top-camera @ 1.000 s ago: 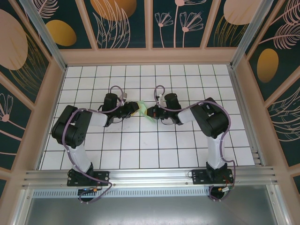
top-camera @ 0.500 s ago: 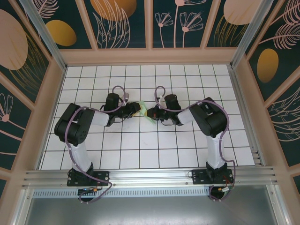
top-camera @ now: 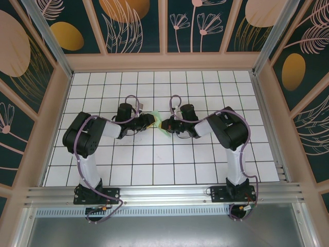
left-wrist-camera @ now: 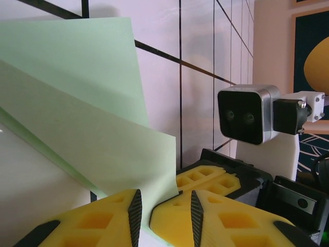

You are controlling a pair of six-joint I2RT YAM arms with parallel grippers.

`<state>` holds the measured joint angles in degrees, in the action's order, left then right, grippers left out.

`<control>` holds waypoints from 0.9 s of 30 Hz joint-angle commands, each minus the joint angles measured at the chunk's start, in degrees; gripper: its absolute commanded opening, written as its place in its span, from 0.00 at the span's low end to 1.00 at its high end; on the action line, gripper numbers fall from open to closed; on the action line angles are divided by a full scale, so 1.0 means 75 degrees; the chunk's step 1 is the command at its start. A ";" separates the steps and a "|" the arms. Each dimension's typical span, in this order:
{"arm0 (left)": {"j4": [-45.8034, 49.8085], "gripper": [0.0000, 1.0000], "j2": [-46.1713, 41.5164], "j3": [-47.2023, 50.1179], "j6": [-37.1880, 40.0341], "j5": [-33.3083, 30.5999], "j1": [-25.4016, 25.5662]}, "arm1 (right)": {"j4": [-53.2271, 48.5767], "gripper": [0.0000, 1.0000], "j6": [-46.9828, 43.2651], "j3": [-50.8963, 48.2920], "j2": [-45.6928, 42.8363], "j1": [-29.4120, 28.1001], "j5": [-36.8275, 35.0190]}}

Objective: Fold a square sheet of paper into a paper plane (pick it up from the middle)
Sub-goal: Fold the wing for the fifth time at the center of the table.

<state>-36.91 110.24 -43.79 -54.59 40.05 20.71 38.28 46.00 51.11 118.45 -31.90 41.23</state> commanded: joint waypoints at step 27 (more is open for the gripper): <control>0.0455 0.26 0.0510 -0.0490 0.0290 -0.0102 0.0078 | -0.1128 0.00 -0.0289 0.0292 0.0349 0.0033 -0.0201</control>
<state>-35.11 112.71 -46.19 -54.00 39.81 21.02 34.59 45.39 52.97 118.72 -31.90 41.65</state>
